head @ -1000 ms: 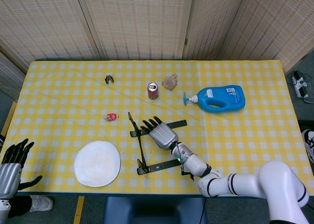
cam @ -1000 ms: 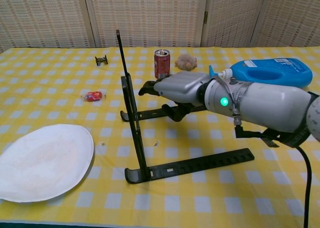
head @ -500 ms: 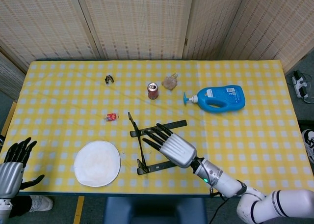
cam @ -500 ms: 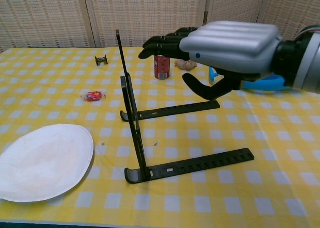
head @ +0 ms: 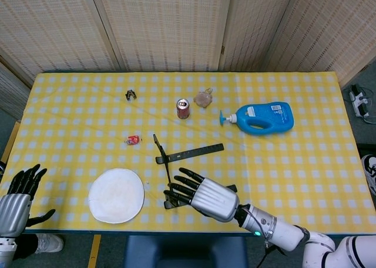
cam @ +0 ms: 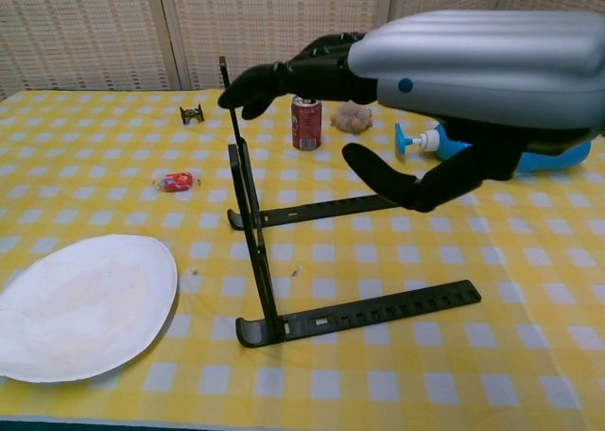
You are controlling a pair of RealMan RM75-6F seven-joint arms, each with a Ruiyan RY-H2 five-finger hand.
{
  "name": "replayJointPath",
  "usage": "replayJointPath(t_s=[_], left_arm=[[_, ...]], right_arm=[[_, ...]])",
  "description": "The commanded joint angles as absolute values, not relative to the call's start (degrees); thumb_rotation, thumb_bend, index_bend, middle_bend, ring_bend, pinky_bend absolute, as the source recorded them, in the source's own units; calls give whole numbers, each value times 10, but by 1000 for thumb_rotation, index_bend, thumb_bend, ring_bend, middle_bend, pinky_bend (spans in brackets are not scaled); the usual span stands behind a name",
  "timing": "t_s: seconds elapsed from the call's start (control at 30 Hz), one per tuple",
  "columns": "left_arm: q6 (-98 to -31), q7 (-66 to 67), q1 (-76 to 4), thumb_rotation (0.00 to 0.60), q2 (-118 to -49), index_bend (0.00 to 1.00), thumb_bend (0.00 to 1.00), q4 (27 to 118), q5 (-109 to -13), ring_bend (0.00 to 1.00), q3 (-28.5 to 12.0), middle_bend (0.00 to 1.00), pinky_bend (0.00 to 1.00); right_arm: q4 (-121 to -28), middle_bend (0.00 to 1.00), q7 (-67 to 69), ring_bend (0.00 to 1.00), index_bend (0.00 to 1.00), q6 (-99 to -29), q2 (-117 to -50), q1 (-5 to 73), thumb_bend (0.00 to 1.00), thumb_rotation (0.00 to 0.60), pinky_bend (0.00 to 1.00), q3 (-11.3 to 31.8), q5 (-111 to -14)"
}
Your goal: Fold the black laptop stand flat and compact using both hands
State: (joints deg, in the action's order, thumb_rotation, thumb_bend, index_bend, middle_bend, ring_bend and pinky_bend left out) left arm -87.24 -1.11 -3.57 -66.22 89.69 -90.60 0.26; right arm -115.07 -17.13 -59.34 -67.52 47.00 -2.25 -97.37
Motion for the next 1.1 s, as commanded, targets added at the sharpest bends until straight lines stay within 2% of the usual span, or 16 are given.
replayJointPath(t_s=[0.03, 0.27, 0.63, 1.1], left_arm=[[-872, -12, -35, 600, -662, 9, 135, 897, -905, 0, 3, 14, 0], [-872, -17, -33, 600, -663, 7, 134, 892, -900, 0, 3, 14, 0], [-868, -27, -34, 600, -666, 7, 135, 883, -898, 0, 3, 14, 0], [-865, -24, -34, 600, -663, 6, 134, 888, -895, 0, 3, 14, 0]], right_arm=[[-1150, 190, -182, 124, 27, -565, -689, 481, 787, 600, 0, -11, -962], [-1149, 232, -208, 152, 81, -529, -715, 493, 787, 600, 0, 6, -942], [-1173, 235, -227, 163, 87, -558, -699, 476, 790, 600, 0, 19, -969], [-1168, 242, -235, 170, 94, -524, -714, 484, 792, 600, 0, 31, -952]])
